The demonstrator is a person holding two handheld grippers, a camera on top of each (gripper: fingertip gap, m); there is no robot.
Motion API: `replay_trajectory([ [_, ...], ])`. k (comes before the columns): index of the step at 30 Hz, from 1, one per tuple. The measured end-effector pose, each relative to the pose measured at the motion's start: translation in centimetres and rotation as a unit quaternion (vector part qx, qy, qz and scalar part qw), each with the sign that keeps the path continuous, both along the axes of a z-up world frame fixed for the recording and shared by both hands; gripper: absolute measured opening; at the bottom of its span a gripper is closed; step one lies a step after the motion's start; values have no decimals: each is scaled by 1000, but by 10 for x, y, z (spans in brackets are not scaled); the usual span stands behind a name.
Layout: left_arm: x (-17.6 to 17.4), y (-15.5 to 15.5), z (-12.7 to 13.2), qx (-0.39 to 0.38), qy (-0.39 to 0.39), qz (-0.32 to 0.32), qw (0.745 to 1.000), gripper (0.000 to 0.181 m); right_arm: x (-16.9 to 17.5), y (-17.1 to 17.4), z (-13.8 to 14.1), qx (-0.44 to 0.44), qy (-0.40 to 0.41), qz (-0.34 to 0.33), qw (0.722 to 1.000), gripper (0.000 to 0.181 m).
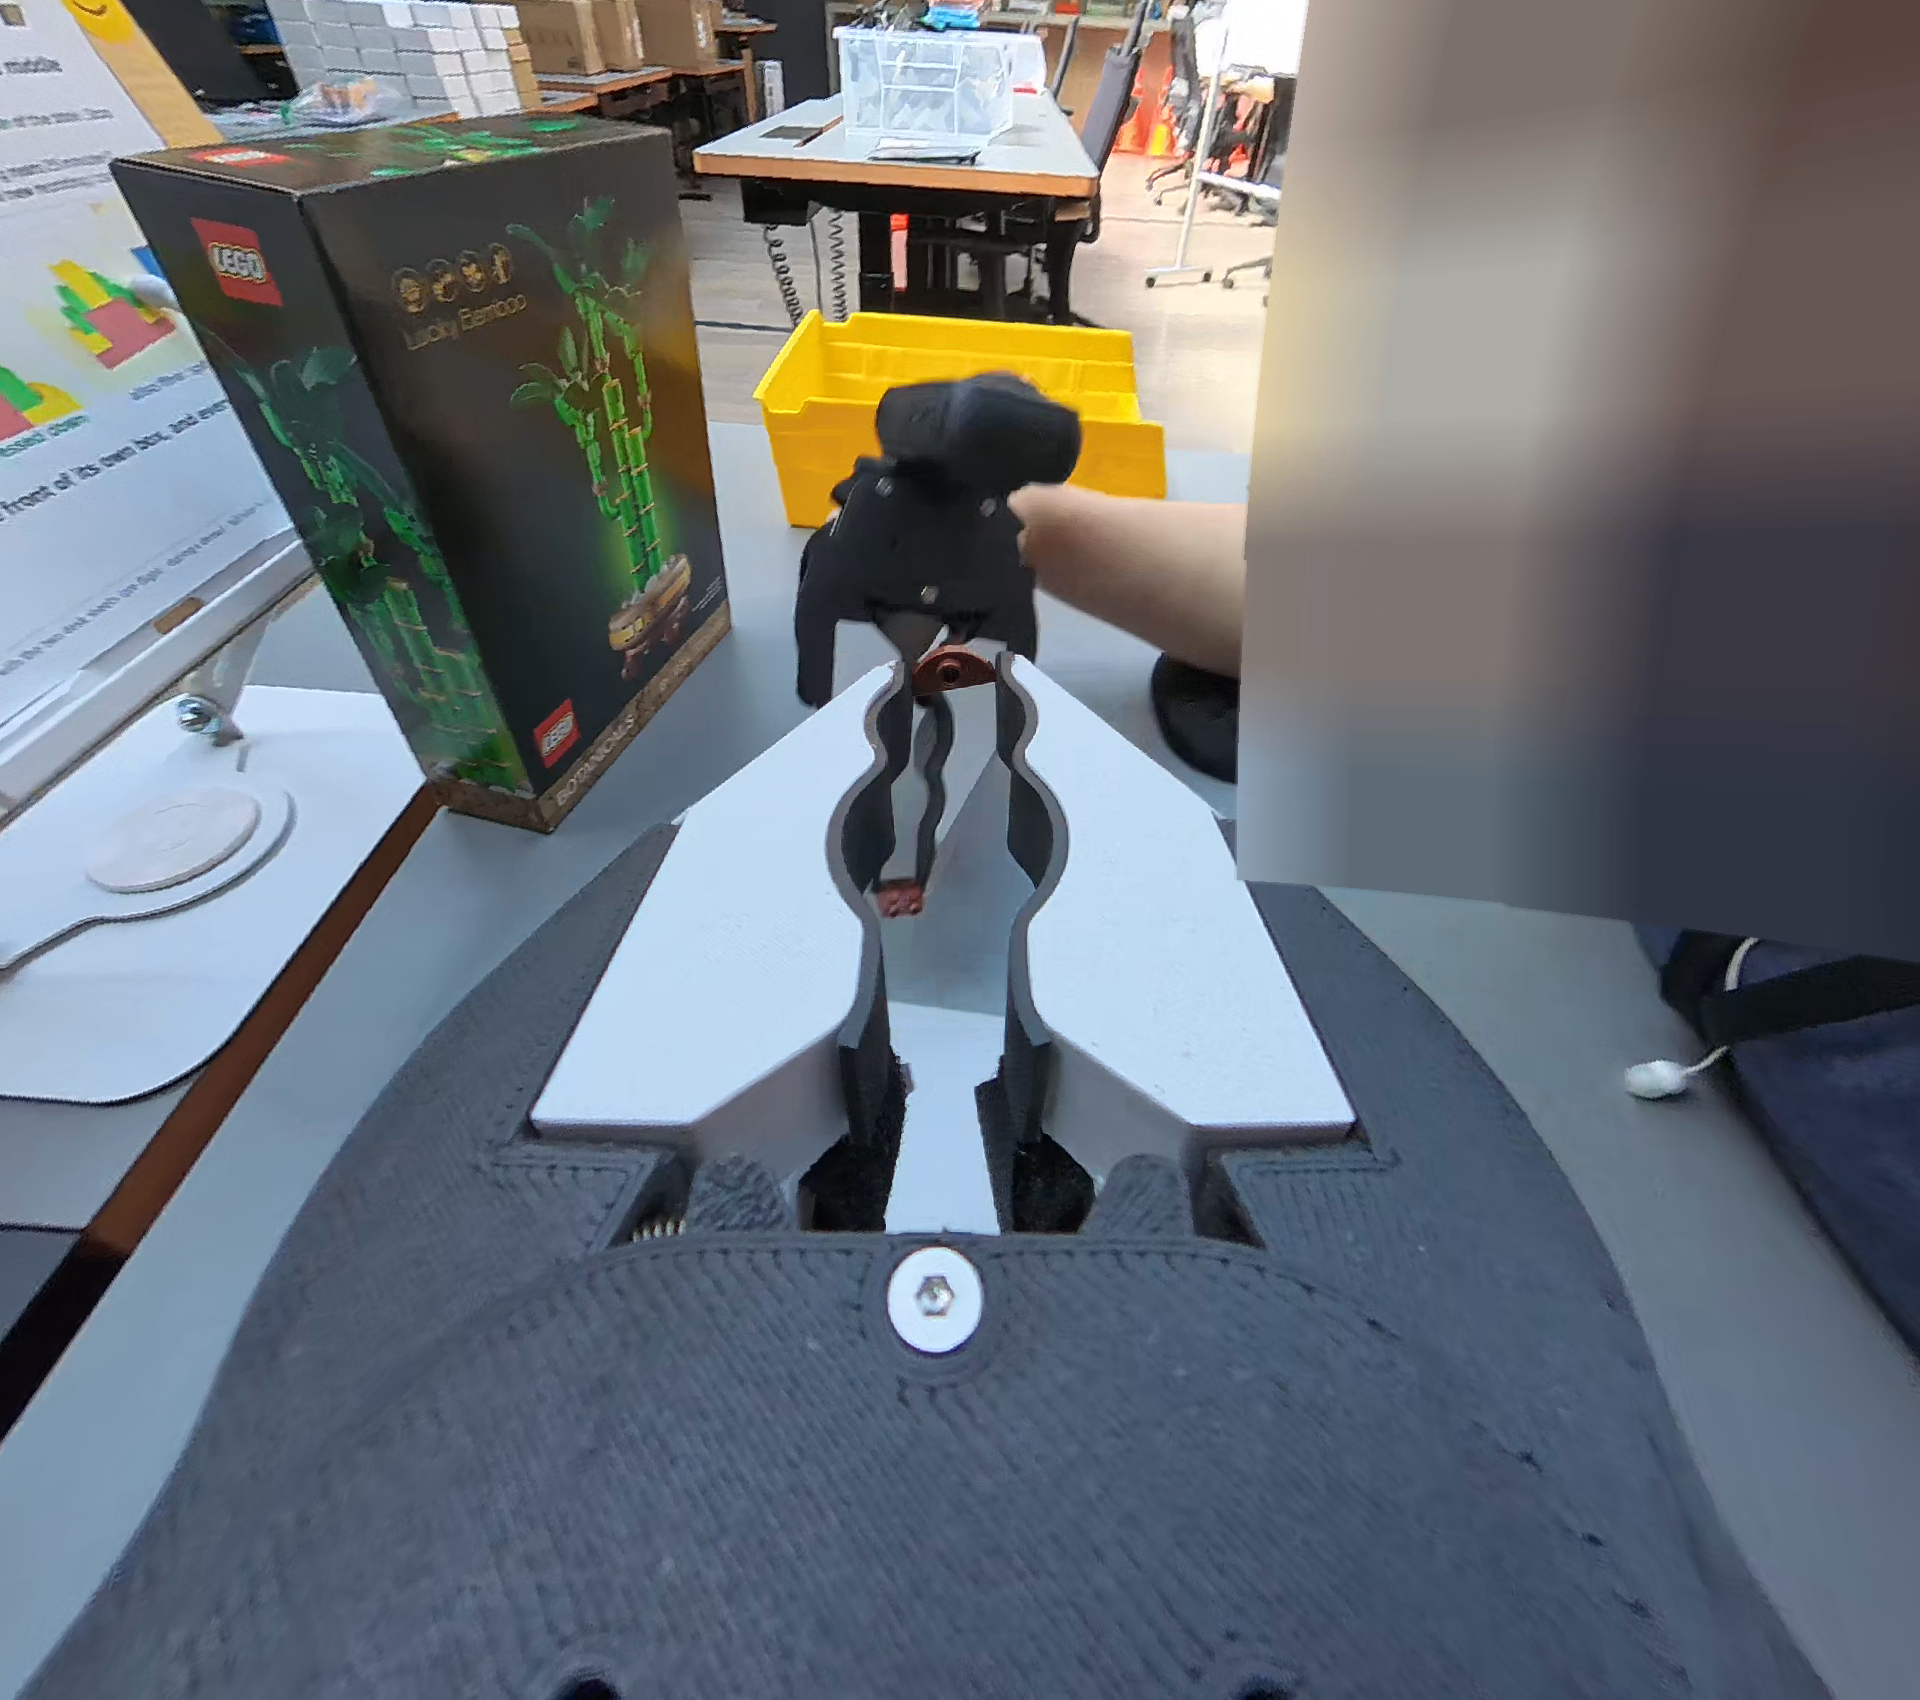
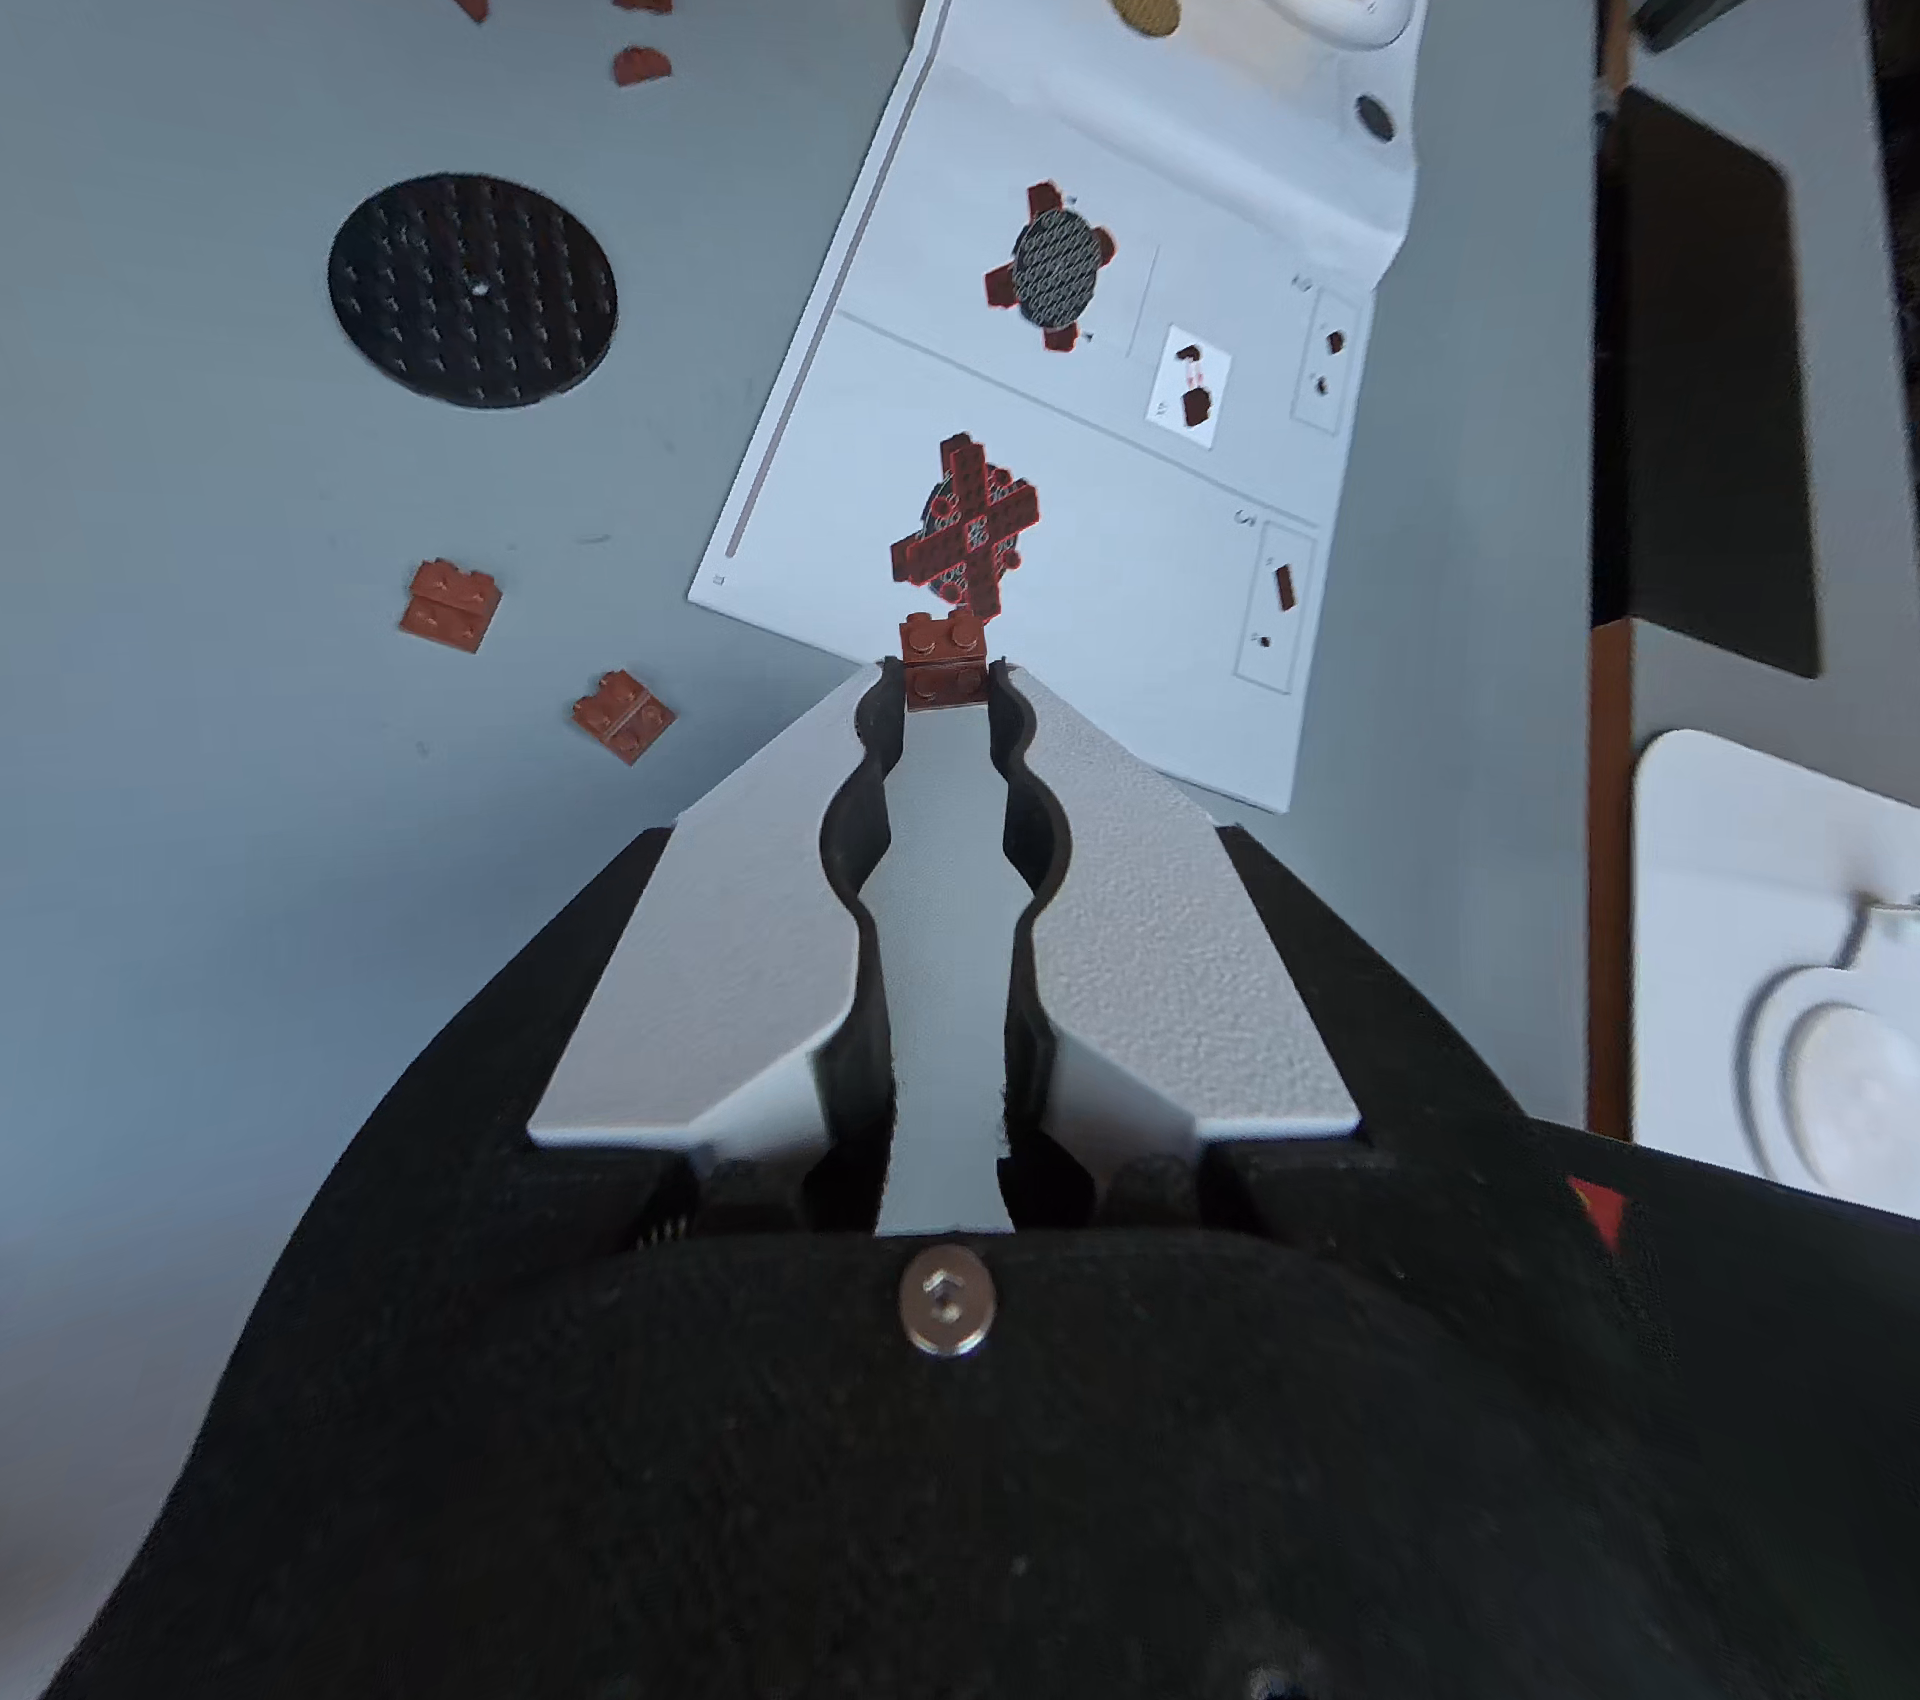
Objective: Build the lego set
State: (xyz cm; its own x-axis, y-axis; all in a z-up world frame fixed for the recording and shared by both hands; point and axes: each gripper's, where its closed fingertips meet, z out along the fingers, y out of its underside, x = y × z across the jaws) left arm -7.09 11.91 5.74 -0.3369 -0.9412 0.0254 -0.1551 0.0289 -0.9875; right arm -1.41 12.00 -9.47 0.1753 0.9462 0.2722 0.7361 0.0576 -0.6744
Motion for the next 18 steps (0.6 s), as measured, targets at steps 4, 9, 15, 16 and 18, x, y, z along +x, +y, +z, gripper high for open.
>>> replay_trajectory([
  [4,9,2,-12,50,0,17,999,14,0,-2,43,42,17,-22,999,15],
  [9,16,-9,-11,115,-24,16,993,14,-10,-7,103,34,128,-60,989,15],
  [15,20,-22,-7,175,-40,22,984,14,-26,-25,149,18,218,-46,975,15],
  [16,21,-23,-6,174,-41,21,984,14,-27,-27,152,22,218,-43,975,15],
  [18,21,-25,-4,171,-43,17,984,14,-27,-27,153,33,213,-45,975,15],
])
